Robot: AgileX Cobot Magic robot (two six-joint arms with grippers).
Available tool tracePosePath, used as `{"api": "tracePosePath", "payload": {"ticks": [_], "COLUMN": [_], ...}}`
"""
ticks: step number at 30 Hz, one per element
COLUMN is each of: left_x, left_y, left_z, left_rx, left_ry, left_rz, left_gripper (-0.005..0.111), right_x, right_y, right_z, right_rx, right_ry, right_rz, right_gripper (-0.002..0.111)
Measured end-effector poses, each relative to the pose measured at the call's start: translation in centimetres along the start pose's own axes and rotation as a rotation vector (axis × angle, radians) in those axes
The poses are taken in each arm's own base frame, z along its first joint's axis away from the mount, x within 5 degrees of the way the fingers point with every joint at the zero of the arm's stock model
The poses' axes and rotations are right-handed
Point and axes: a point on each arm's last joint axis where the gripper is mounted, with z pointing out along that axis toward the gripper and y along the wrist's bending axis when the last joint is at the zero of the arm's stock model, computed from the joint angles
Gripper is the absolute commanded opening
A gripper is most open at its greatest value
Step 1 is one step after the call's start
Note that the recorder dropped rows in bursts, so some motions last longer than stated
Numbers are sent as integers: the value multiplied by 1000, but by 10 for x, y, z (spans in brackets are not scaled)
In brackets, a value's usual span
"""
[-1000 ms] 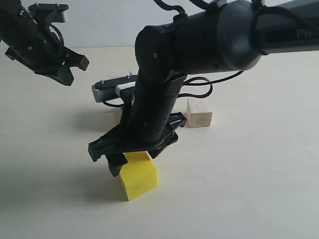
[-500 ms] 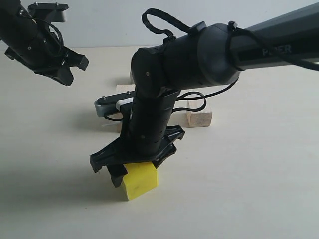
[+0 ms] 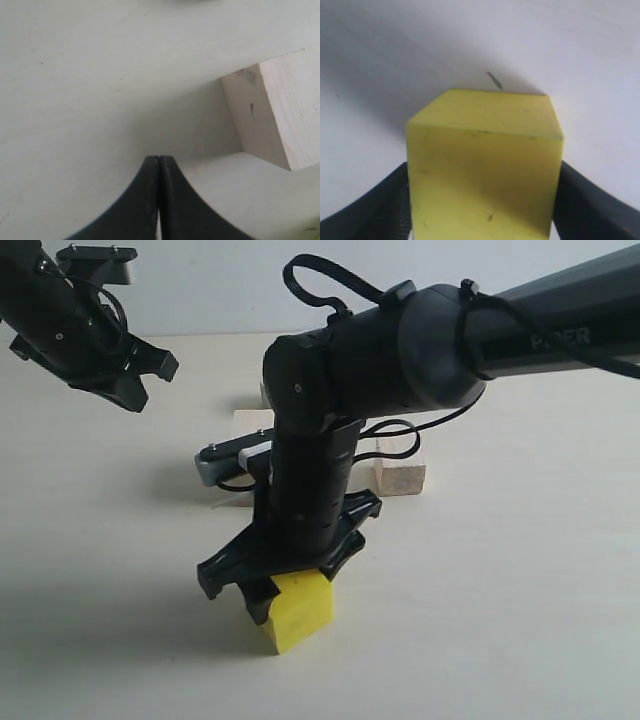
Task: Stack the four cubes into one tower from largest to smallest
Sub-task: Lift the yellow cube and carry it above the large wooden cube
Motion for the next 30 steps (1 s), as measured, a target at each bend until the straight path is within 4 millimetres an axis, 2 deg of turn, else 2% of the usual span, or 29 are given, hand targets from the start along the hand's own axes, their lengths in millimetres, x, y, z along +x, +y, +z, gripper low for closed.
{"api": "tracePosePath", "payload": {"ticks": [4,10,15,20,22,25,30], "left_x": [0,3,4,3,5,10,20], "left_y": [0,-1,-2,-5,-6,-8,-11], "left_z": [0,0,-7,-30,-38,-48,-64], "left_rx": [0,7,10,9,9,8,8], "left_ry": [2,38,32,-23,-40,-57,-75], "left_rz": [0,2,15,22,25,28,32], "left_gripper": [0,0,0,0,0,0,0], "right_x": [5,16,21,22,22,15,-11], "right_y": [-5,-11,-51,-95,-106,-112,-106], "right_z": [-25,-89,-132,-146,-148,-152,-164], "right_rx": [84,177,258,320,332,310,239], "right_ry": [-29,-205,-305,-299,-286,-298,-341], "right_rz": [-67,-136,-147,-180,-216,-252,-304], "right_gripper": [0,0,0,0,0,0,0]}}
